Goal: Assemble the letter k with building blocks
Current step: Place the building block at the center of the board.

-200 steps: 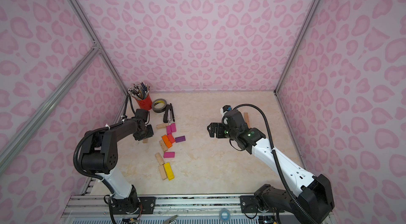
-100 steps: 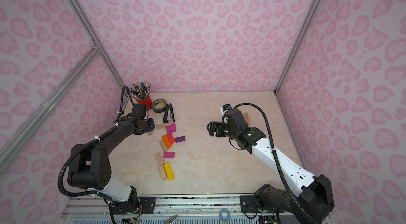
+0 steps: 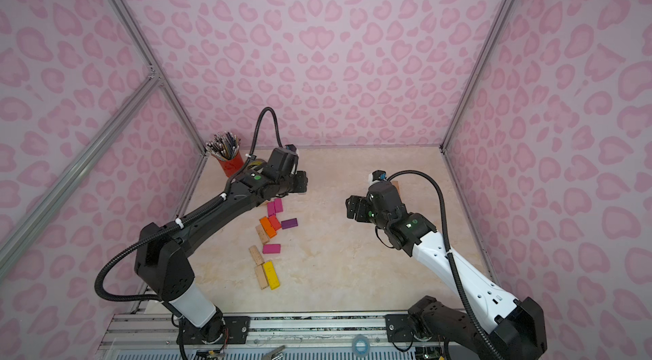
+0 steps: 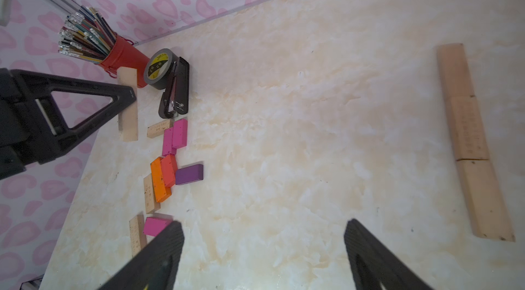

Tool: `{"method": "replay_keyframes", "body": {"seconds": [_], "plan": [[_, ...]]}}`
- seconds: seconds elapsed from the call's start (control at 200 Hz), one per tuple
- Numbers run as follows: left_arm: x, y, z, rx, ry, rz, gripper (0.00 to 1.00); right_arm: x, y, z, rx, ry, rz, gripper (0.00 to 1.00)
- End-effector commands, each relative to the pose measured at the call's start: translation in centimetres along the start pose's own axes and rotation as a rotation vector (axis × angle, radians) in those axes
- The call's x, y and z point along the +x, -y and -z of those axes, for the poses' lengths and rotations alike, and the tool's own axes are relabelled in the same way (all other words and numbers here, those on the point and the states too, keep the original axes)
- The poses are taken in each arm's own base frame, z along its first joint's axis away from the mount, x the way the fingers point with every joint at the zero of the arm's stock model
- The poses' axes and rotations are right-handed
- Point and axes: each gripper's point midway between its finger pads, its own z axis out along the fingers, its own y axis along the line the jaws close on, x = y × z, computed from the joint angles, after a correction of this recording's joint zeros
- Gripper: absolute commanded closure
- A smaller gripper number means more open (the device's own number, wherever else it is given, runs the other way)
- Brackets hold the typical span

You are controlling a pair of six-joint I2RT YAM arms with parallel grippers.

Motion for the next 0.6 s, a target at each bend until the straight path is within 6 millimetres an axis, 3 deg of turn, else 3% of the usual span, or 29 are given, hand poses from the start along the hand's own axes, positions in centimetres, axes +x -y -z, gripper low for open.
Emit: {"method": "replay_keyframes", "body": {"seconds": [0.0,0.175,0.345,0.49,0.596], "plan": [[1.0,3.2,-2.1,-0.023,-0.029,-0.075,0.81,0.1,3.2,1.1,0.151,0.037,-0.031,0.10],[3.1,8.7,-6.3,-0.010,-0.095,-0.231,0.80,0.1,6.7,3.9,0.288,0.122,-0.041,0.10],[5.6,12.7,-9.8,0.011,-0.150,-0.332,0.80,1.2,7.2,4.9,0.273,0.111,-0.009,0.08],[7.8,14.5,-13.0,0.031,-0.194,-0.359,0.80,2.2,8.1,6.0,0.293,0.105,-0.025,0.06],[9.3,14.8,-15.1,0.035,-0.231,-0.365,0.80,2.4,8.8,7.0,0.311,0.123,-0.043,0.06]]}}
